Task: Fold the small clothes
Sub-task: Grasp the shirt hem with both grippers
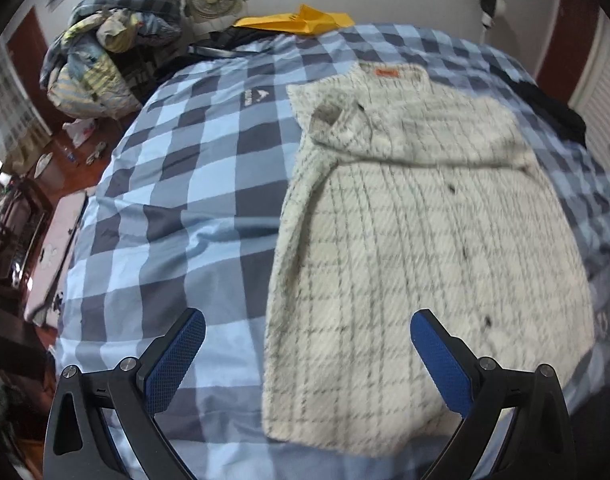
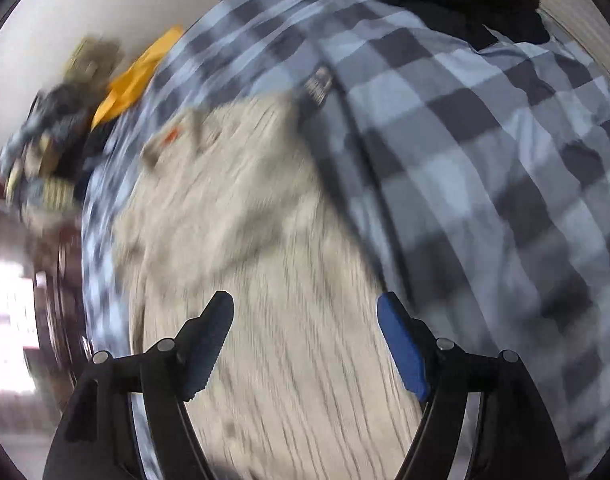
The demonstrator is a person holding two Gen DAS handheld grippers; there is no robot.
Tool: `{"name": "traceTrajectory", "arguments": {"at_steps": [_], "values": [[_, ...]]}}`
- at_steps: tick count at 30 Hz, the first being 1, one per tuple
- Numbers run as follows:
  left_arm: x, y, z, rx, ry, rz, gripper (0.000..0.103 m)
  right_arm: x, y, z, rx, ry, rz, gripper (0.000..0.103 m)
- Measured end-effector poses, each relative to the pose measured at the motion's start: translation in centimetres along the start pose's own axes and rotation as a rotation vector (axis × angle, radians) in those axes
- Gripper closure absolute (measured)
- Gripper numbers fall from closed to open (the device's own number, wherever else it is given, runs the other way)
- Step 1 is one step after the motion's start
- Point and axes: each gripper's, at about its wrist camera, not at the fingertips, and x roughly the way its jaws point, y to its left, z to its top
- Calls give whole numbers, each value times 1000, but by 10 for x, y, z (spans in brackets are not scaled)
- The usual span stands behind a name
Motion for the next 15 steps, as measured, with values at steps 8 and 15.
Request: {"name": "traceTrajectory", "arguments": {"at_steps": [8,15], "values": [[35,32,-40,108,219,-63,0,-47,10,-131,-181,60,-93,9],[80,68,-58,8,414,-121,0,48,-65,-179,-51,339,-124,9]]}}
